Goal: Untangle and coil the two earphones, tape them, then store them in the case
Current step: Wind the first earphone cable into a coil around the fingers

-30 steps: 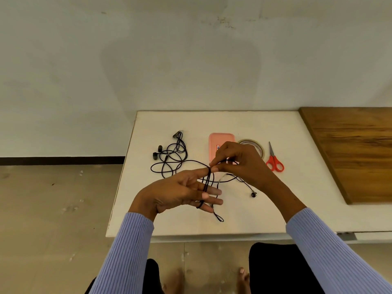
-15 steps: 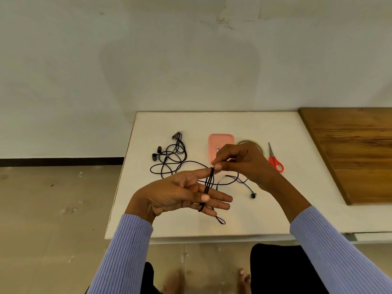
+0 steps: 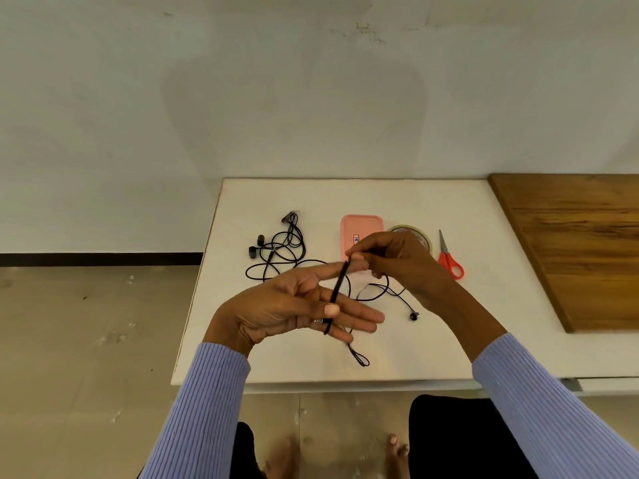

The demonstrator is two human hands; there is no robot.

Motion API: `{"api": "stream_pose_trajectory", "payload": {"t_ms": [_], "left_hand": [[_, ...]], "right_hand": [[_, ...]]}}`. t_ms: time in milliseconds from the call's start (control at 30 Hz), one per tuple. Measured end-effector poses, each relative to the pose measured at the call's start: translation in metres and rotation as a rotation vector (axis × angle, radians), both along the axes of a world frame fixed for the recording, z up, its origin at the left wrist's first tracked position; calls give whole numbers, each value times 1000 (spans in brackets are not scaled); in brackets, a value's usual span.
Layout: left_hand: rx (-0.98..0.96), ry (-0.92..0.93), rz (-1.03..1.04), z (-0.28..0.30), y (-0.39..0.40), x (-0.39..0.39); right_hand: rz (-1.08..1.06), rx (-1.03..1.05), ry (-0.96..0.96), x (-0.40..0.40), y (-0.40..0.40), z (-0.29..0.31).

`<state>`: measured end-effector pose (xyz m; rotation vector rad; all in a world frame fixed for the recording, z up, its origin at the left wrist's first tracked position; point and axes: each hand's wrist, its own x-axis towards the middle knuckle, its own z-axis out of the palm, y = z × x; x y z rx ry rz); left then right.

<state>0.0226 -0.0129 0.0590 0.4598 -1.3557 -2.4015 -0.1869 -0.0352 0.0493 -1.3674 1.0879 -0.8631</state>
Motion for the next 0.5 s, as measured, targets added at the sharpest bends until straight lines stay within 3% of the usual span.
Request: {"api": "stream_pose_trajectory", "payload": {"t_ms": [133,300,500], "left_hand": [[109,139,337,2,-4,-9],[256,167,703,-5,-15,-18],[166,-80,914,-16,-20,-19]], "right_hand": [[-109,176,-153,23,8,-7],[-85,84,90,46,18,-15],[-11,-226,484,49,18,-26]]}}
